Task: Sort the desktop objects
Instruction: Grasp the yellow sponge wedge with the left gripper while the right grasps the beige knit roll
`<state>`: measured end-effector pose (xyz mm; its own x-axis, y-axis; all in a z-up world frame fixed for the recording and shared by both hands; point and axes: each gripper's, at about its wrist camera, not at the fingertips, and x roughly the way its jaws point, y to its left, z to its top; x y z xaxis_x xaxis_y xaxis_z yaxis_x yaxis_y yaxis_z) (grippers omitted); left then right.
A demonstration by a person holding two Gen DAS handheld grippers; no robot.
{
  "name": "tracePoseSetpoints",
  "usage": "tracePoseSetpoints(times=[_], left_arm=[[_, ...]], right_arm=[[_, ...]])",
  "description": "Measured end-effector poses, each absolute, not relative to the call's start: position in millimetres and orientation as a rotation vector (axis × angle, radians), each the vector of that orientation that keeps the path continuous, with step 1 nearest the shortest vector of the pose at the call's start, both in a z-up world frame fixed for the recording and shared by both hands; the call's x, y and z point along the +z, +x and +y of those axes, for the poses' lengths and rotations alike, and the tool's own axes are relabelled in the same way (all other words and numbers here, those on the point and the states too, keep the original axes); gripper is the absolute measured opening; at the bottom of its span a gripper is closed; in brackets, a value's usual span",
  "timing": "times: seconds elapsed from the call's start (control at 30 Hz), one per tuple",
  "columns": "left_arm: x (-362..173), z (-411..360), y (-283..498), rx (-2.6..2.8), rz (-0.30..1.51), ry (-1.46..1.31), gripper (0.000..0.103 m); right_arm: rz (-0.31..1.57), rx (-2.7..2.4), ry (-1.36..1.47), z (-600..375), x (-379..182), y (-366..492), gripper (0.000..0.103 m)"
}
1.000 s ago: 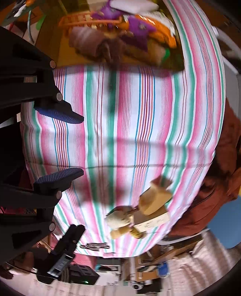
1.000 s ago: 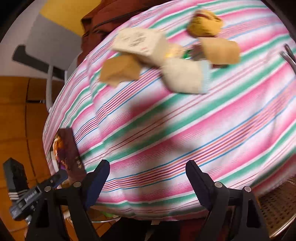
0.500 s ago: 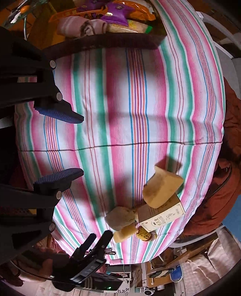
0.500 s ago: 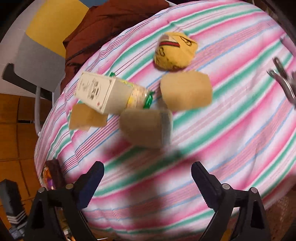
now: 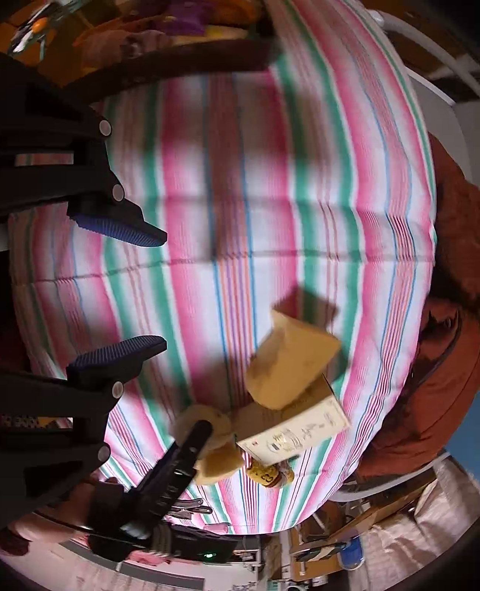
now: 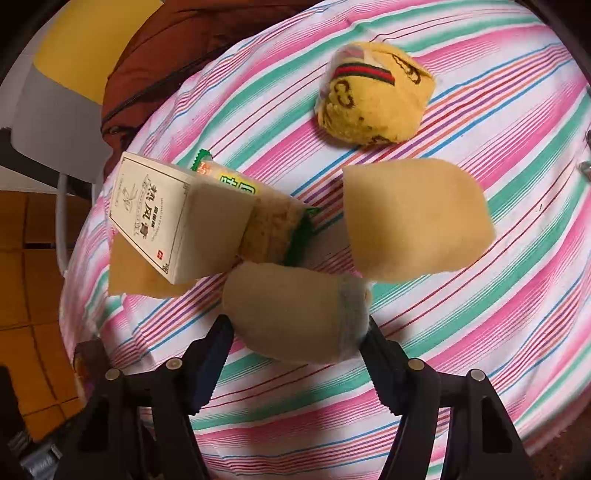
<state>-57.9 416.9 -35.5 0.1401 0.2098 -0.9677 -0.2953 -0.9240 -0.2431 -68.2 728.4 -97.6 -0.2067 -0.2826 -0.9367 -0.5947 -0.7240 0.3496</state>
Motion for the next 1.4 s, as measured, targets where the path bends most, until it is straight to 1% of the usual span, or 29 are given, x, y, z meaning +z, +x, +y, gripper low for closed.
tracePoseSetpoints(times=[0.17, 0.23, 0.3, 0.37, 0.4, 0.43, 0.5, 0.63, 0.83, 0.9, 1.0, 1.23, 1.4], left_arm=[[-46, 462, -72, 1.800, 0.169, -1.996, 0.055], [-55, 482, -77, 1.771, 0.250, -1.977, 0.056], [-59, 494, -81, 1.771, 0.314, -1.951, 0.056], [-61, 502, -87, 1.788, 0.363, -1.925, 0.066], [-63, 504, -90, 1.795, 0.373, -1.920, 0.074], [-65, 505, -93, 1.798, 0.373, -1.921, 0.076], [-68, 508, -100, 1.801, 0.366, -1.920, 0.076], [-74, 519, -105, 1.808, 0.417, -1.888, 0.083], [-79, 534, -108, 1.771, 0.410, -1.857, 0.082], [-82, 536, -109, 1.747, 0.388, -1.869, 0.078], [-85, 537, -110, 1.740, 0.370, -1.884, 0.076], [-83, 527, -107, 1.722, 0.381, -1.861, 0.066], [-81, 511, -99, 1.736, 0.372, -1.857, 0.064]], right_arm=[[1.054, 2.062, -1.821, 733, -92, -55, 0.065], [1.040, 2.059, -1.828, 734, -91, -47, 0.065], [1.069, 2.045, -1.825, 737, -93, -39, 0.065], [1.130, 2.026, -1.810, 741, -96, -31, 0.065], [1.153, 2.018, -1.806, 742, -97, -28, 0.065], [1.174, 2.013, -1.805, 743, -99, -26, 0.065], [1.187, 2.009, -1.815, 743, -101, -24, 0.065], [1.190, 2.008, -1.822, 743, -105, -20, 0.066], [1.206, 1.999, -1.815, 746, -106, -13, 0.068], [1.196, 2.003, -1.819, 746, -106, -13, 0.068], [1.188, 2.009, -1.819, 747, -106, -10, 0.068], [1.162, 2.013, -1.821, 748, -104, -3, 0.066], [1.146, 2.021, -1.800, 747, -98, 3, 0.064]])
